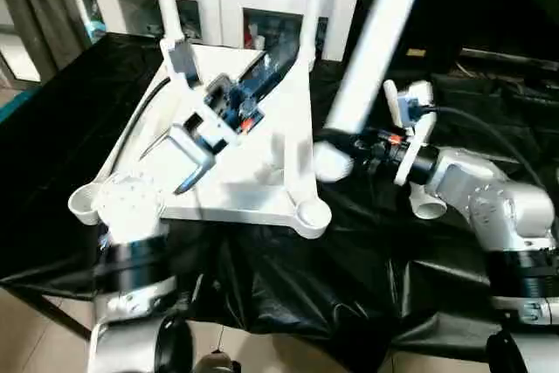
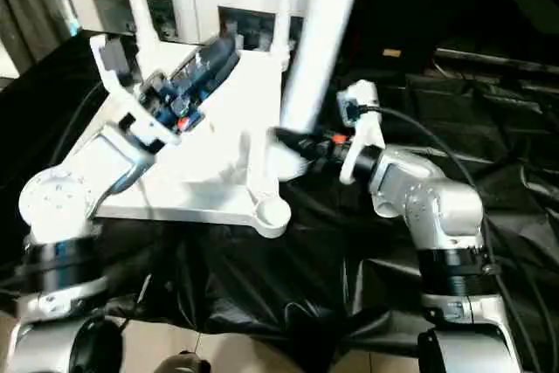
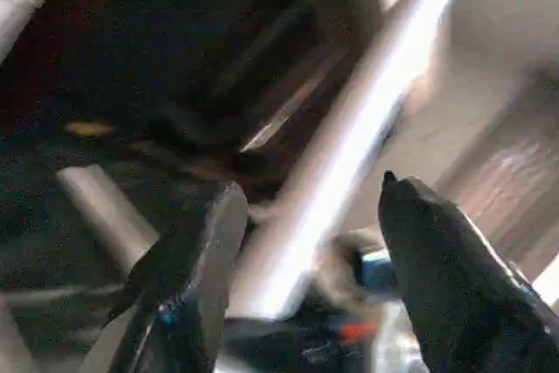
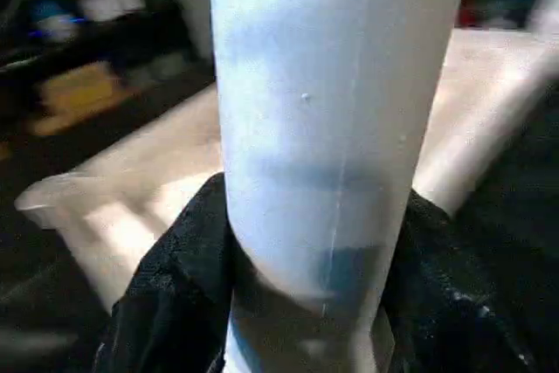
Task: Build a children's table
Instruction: Pick table leg
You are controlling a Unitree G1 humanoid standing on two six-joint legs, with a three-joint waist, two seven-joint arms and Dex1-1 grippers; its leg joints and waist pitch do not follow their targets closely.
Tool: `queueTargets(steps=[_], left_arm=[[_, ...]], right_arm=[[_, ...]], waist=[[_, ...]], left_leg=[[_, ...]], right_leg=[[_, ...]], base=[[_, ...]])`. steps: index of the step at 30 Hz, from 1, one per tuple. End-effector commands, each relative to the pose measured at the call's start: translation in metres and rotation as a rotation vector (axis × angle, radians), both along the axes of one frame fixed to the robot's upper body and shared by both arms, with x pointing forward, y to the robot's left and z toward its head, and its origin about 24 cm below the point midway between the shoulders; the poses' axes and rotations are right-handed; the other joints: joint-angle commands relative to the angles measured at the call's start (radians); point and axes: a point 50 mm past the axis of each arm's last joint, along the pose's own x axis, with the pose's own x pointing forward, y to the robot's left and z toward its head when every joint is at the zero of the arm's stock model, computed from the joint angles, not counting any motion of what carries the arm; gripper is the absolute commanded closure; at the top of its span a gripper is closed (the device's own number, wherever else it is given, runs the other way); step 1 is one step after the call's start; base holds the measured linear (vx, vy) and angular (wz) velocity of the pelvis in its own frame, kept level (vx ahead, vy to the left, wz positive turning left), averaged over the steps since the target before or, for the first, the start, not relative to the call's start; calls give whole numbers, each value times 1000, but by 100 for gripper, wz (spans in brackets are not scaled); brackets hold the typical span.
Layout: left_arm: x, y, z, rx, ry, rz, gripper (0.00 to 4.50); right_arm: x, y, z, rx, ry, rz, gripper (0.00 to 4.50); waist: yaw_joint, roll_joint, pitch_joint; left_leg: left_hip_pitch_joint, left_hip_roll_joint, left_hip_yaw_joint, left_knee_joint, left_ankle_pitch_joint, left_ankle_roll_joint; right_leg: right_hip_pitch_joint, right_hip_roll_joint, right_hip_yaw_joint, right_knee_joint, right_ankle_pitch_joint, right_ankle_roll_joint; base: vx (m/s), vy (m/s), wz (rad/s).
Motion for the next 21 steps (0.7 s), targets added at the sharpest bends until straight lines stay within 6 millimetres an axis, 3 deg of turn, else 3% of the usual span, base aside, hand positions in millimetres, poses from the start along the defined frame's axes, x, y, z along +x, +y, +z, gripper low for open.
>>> queueTargets(steps=[1, 3, 4, 5, 6, 7, 10, 11, 13, 15, 18, 19, 21], left_arm=[[5, -5, -10, 305, -99, 99, 165], [5, -1, -22, 617, -270, 113, 165], [4, 3, -28, 724, -333, 79, 165], [3, 5, -30, 766, -356, 64, 165], [-4, 11, -40, 839, -393, -67, 165], [-4, 11, -40, 841, -394, -70, 165], [-21, 22, -62, 971, -373, -329, 165], [-23, 27, -68, 993, -346, -373, 165], [-20, 30, -72, 1012, -357, -393, 199], [-16, 31, -75, 1024, -377, -393, 213], [-5, 35, -82, 1077, -415, -448, 238], [-2, 36, -83, 1085, -420, -456, 249], [3, 37, -83, 1096, -420, -468, 249]], right_arm=[[0, -2, 2, -29, -44, -56, 259], [-2, 3, -5, -55, -55, -80, 259], [-4, 5, -9, -58, -46, -74, 259], [-5, 6, -10, -60, -43, -72, 259], [-8, 9, -17, -83, -35, -43, 259], [-8, 9, -17, -84, -35, -42, 259], [-13, 12, -24, -113, -42, -4, 259], [-14, 13, -25, -121, -54, 0, 259], [-15, 12, -25, -125, -65, -1, 259], [-16, 12, -26, -124, -65, -2, 259], [-21, 11, -28, -136, -64, 31, 259], [-22, 11, -28, -137, -62, 43, 259], [-24, 10, -29, -148, -64, 59, 259]], waist=[[-4, 12, -84], [-2, 12, -84], [-6, 8, -83], [-10, 14, -85], [-17, 8, -84], [-22, 15, -86], [-28, 16, -81], [-28, 23, -81], [-29, 21, -78], [-28, 28, -76], [-26, 28, -74], [-27, 33, -77], [-28, 35, -79]], left_leg=[[28, 56, -26, -68, -117, -41], [31, 59, -32, -74, -135, -38], [29, 58, -32, -75, -134, -38], [32, 58, -30, -74, -125, -54], [31, 57, -28, -75, -116, -60], [30, 56, -26, -74, -114, -69], [30, 55, -22, -76, -146, -71], [34, 56, -22, -76, -163, -72], [36, 56, -22, -78, -194, -78], [39, 56, -22, -79, -225, -81], [43, 55, -21, -81, -261, -83], [37, 57, -28, -84, -263, -90], [39, 58, -28, -82, -266, -91]], right_leg=[[44, -87, 50, -81, -56, -111], [38, -87, 51, -88, -90, -58], [40, -86, 52, -88, -96, -50], [38, -86, 50, -81, -72, -65], [39, -85, 48, -79, -39, -92], [38, -84, 48, -68, -15, -119], [36, -85, 49, -69, -25, -153], [34, -87, 50, -71, -45, -158], [33, -88, 51, -74, -77, -168], [30, -90, 53, -83, -119, -168], [28, -90, 55, -93, -165, -154], [35, -94, 53, -87, -153, -158], [35, -95, 53, -82, -131, -170]], base=[[0, 0, 0], [0, 0, 0], [0, 0, 0], [0, 0, 0], [0, 0, 0], [0, 0, 0], [0, 0, 0], [0, 0, 0], [0, 0, 0], [0, 0, 0], [0, 0, 0], [0, 0, 0], [0, 0, 0]])
